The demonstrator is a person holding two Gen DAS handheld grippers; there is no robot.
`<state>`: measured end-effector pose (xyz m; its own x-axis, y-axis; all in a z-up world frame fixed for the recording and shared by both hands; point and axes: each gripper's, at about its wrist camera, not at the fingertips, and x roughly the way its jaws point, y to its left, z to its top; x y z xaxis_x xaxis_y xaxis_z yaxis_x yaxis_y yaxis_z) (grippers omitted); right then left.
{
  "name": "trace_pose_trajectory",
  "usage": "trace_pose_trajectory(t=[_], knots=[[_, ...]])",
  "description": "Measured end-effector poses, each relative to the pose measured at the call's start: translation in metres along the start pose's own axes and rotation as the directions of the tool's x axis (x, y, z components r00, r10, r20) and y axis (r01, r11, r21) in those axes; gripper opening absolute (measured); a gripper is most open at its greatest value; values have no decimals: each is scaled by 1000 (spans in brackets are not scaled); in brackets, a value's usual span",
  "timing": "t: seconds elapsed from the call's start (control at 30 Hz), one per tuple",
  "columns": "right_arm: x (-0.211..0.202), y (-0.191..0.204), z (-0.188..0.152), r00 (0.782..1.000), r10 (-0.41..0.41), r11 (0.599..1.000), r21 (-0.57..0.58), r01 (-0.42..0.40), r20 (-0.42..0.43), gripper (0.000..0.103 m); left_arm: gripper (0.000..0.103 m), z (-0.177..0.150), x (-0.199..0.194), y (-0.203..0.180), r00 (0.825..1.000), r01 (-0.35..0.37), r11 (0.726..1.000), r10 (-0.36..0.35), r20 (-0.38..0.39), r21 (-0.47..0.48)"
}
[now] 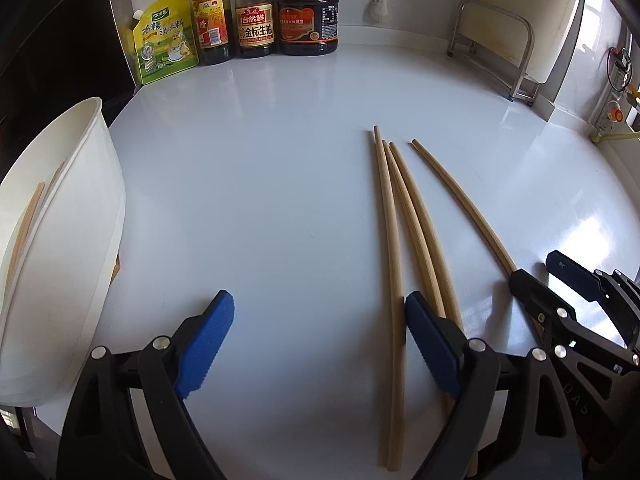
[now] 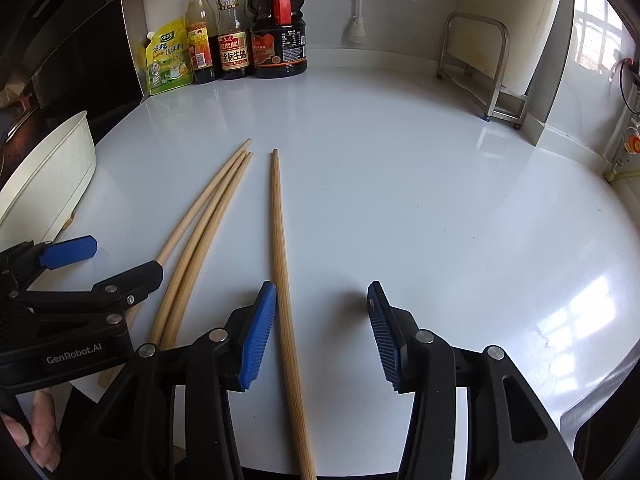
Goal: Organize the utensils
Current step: 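Close the left tool on one chopstick while the right tool grasps another chopstick, then carry both held chopsticks over the white water basin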
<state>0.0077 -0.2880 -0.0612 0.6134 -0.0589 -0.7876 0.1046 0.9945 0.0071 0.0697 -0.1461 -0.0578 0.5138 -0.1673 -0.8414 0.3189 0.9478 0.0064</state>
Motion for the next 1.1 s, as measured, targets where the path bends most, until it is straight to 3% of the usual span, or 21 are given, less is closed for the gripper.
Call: trace_pose_trajectory(t=[0.33, 0.43, 0.47, 0.5, 0.53, 0.6, 0.63, 0.87, 1.1], knots=[[6, 7, 6, 1000, -2, 999, -44, 2, 12, 45, 88, 16, 13, -2, 1000, 6, 1000, -6, -4, 0], [7, 8, 8, 1000, 22, 999, -47, -22, 9, 37, 69, 16, 9, -5, 1000, 15, 1000, -16, 12, 14], [7, 9, 8, 1000, 23, 998, -54, -22, 8, 35, 59, 17, 8, -7, 1000, 23, 999, -24, 11, 22], [7, 12, 9, 1000, 23, 998, -63, -23, 8, 28, 45, 17, 7, -10, 999, 32, 999, -32, 10, 31], [7, 15, 10, 1000, 27, 997, -72, -26, 7, 20, 38, 17, 6, -12, 999, 41, 998, -41, 9, 40], [8, 19, 11, 1000, 28, 996, -88, -27, 4, 10, 12, 17, 4, -16, 998, 62, 997, -62, 3, 56], [8, 21, 11, 1000, 26, 995, -93, -25, 5, 7, 8, 16, 4, -17, 997, 72, 996, -72, -1, 60], [5, 9, 12, 996, 85, 996, 2, -85, 2, 6, 8, 7, -4, -2, 991, 133, 991, -133, -26, -1], [-20, 14, 14, 987, 149, 985, 77, -153, 53, 6, 8, -1, -43, 21, 983, 180, 983, -180, 23, -33]])
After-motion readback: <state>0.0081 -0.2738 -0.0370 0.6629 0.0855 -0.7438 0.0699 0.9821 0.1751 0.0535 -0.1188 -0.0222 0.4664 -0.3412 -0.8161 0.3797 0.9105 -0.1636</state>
